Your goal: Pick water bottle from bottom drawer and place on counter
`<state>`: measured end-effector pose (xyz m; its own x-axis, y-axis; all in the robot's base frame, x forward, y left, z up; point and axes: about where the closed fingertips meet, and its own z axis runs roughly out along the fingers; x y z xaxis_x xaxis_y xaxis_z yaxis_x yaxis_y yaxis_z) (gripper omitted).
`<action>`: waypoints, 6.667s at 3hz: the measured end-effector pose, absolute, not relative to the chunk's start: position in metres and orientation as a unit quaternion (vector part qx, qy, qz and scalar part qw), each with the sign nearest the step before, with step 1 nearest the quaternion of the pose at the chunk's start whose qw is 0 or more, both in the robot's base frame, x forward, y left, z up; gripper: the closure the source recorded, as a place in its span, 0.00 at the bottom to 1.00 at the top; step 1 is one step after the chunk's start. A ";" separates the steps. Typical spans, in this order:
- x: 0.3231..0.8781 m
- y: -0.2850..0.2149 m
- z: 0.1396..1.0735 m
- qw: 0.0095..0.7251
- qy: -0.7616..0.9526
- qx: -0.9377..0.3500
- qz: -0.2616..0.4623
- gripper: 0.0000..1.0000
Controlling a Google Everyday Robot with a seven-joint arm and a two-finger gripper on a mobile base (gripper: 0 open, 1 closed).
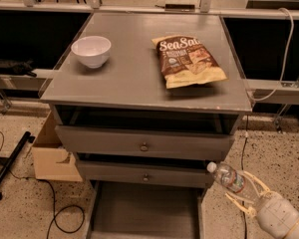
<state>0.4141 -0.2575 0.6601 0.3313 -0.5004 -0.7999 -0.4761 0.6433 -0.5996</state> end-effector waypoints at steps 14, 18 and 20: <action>0.444 -0.161 1.011 0.804 0.271 -0.528 0.027 1.00; 0.440 -0.113 1.078 0.837 0.194 -0.494 0.136 1.00; 0.466 -0.083 1.079 0.810 0.201 -0.531 0.148 1.00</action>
Offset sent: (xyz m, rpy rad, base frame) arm -0.0022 0.0029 -0.0147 -0.0090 0.0349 0.0097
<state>0.4660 -0.0833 1.0785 0.8755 0.0275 -0.4825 -0.4534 0.3922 -0.8004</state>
